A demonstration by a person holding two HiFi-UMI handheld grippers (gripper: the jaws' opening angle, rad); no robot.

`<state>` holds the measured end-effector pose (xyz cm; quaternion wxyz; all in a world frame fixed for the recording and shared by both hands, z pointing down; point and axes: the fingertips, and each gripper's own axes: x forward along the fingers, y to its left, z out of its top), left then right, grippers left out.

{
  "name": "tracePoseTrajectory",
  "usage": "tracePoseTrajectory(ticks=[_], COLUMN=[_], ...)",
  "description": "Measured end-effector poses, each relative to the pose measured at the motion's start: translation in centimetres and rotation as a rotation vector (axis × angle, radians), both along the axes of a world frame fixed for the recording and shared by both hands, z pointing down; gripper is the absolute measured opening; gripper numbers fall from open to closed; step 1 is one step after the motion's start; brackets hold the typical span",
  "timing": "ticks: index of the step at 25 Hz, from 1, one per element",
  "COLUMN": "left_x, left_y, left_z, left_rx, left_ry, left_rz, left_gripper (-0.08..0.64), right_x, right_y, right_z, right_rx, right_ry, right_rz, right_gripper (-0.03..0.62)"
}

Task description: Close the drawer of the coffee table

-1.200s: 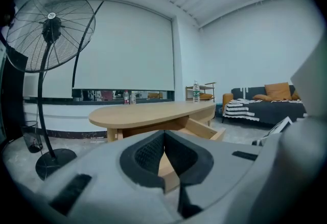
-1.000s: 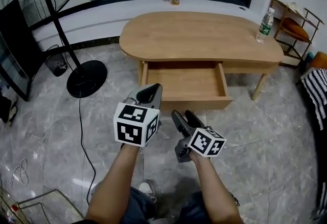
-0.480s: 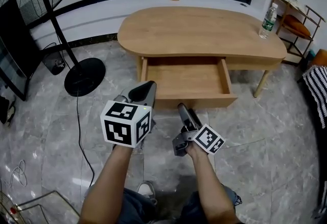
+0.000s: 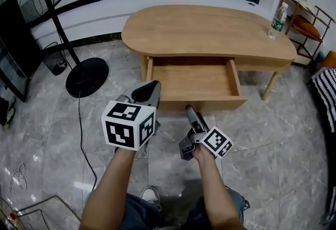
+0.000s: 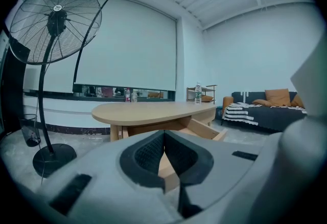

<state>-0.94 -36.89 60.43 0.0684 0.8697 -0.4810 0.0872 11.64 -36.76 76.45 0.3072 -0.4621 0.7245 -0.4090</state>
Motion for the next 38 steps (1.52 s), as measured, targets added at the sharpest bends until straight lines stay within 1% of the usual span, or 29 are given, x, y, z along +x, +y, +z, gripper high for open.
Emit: tracePoseTrajectory(ticks=[4, 6, 8, 12, 16, 19, 20, 22, 30, 38], left_x=[0.5, 0.6, 0.7, 0.8, 1.1, 1.4, 1.6, 2.0, 2.7, 2.4], left_y=[0.2, 0.2, 0.3, 0.3, 0.1, -0.1, -0.1, -0.3, -1.1, -2.4], left_z=[-0.6, -0.6, -0.7, -0.9, -1.1, -1.7, -1.7, -1.6, -0.4, 1.1], left_rx=[0.014, 0.016, 0.019, 0.025, 0.039, 0.056, 0.057, 0.053, 0.031, 0.004], left_ry=[0.012, 0.005, 0.000, 0.004, -0.001, 0.011, 0.014, 0.014, 0.017, 0.020], left_rz=[0.011, 0.017, 0.021, 0.023, 0.028, 0.031, 0.033, 0.039, 0.049, 0.041], left_gripper=[0.003, 0.003, 0.003, 0.003, 0.003, 0.003, 0.003, 0.003, 0.003, 0.003], right_x=[-0.3, -0.6, -0.6, -0.8, -0.8, -0.9, -0.9, -0.9, -0.8, -0.6], right_y=[-0.4, -0.4, -0.4, -0.2, -0.1, -0.3, -0.4, -0.5, -1.4, -3.9], right_z=[-0.1, -0.4, -0.5, -0.9, -2.4, -3.4, -3.5, -3.4, -3.2, -3.0], right_rx=[0.044, 0.071, 0.074, 0.032, 0.004, -0.028, -0.045, -0.068, -0.082, -0.096], right_ry=[-0.031, -0.051, -0.052, -0.049, -0.050, -0.062, -0.069, -0.073, -0.074, -0.086], right_rz=[-0.036, -0.058, -0.067, -0.059, -0.029, -0.021, -0.024, -0.033, -0.042, -0.016], right_gripper=[0.419, 0.382, 0.377, 0.370, 0.368, 0.388, 0.400, 0.405, 0.408, 0.408])
